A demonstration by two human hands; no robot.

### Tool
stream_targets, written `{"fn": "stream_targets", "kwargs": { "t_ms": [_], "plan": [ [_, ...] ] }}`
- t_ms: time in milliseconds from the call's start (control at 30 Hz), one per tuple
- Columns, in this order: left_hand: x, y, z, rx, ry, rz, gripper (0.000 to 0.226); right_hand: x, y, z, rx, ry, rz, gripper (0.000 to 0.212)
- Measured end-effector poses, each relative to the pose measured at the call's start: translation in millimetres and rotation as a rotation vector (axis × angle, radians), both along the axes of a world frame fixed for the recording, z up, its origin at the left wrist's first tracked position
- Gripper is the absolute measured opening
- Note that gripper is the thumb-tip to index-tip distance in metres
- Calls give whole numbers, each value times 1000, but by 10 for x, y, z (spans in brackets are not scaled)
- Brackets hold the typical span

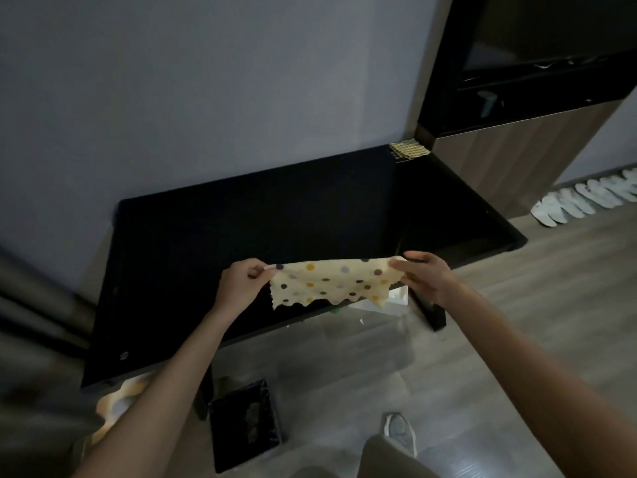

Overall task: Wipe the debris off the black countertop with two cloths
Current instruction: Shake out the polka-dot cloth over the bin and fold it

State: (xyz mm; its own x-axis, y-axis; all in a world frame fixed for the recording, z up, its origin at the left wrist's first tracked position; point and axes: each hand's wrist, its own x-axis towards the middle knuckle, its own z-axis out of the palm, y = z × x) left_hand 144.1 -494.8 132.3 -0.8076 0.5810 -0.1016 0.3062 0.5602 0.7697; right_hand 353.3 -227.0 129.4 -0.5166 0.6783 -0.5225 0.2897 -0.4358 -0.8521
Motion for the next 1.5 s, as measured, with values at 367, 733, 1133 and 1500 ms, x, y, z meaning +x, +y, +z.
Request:
{"fn": "stream_targets", "kwargs": {
  "t_ms": [367,733,1133,1500],
  "plan": [
    [216,1854,-26,-11,-219,188,21,228,1858,63,102,-110,177,26],
    [-412,3280,-293,170,-423,242,20,-714,3202,-171,171,20,-3,17],
    [-683,3750,-1347,-304,-155,41,15,-700,3777,-1182,430,-573,636,15],
    [-870,4323,-1466,-319,-88,-37,38,-1332,3985,-1347,642,-509,712,24]
  ]
}}
